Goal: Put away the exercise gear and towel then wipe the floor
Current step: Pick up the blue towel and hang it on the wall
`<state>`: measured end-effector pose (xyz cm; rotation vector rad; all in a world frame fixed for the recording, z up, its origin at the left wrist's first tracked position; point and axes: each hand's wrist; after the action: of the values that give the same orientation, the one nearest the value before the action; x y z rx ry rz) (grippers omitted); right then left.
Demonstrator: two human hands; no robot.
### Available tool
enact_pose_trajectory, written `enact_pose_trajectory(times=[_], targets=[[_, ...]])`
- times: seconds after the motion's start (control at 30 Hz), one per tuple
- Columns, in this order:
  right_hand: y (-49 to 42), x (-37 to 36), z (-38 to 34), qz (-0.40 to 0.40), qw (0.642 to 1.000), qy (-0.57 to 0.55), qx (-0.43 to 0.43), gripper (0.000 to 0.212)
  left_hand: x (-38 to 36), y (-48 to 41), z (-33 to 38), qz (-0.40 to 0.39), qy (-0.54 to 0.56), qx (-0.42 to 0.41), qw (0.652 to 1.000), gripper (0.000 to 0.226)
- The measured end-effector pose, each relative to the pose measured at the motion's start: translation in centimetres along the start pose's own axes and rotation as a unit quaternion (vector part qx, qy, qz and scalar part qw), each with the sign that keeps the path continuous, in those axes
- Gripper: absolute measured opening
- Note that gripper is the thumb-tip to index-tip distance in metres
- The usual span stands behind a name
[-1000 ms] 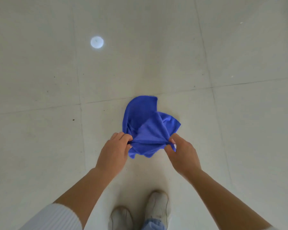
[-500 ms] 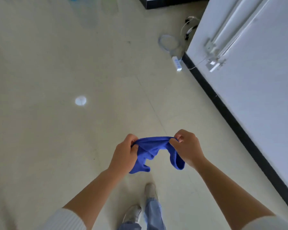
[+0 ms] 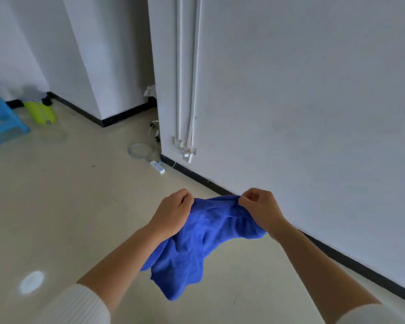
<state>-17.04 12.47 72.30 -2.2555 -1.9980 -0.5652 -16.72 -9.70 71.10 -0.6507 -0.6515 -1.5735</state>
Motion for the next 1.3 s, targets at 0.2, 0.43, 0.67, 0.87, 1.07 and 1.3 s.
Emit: enact_pose_trajectory(times=[0.2,0.43,0.67,0.87,1.07,1.3], targets=[[3.2,13.2,-0.8,0.053,0.999,0.005,0.01,0.011,-3.6,-1.8,11.9,-0.05,-0.026,-0.112,0.992,0.039],[9.6,31.2,1.4,0.132,0.991,0.015,0.004,0.012,-12.9,-0.4,27.9,-0.089,-0.021,-0.191,0.977,0.044],[18.1,47.3,4.2,0.121,0.992,0.021,-0.009,0.019,-23.4,3.1,42.0,-0.094,0.008,-0.262,0.96,0.049],[25.0,59.2,8.2,0.14,0.982,0.112,-0.064,0.021,-31.5,6.5,53.0,-0.136,0.02,-0.317,0.938,0.048],[30.1,69.5,13.9,0.315,0.948,0.009,-0.047,0.021,-37.5,8.8,61.2,-0.277,-0.012,-0.393,0.877,0.043],[30.8,77.1,17.5,0.471,0.862,-0.182,0.047,0.01,-47.6,10.7,70.2,-0.393,-0.156,-0.495,0.759,0.011]])
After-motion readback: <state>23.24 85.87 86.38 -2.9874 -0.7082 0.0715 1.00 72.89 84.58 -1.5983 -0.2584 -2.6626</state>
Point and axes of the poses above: each hand's wrist, its own y-axis away from the middle knuckle, its own x-axis out of the back of the hand, z = x × y, and after that the axes turned 12 degrees about -y, right-handed
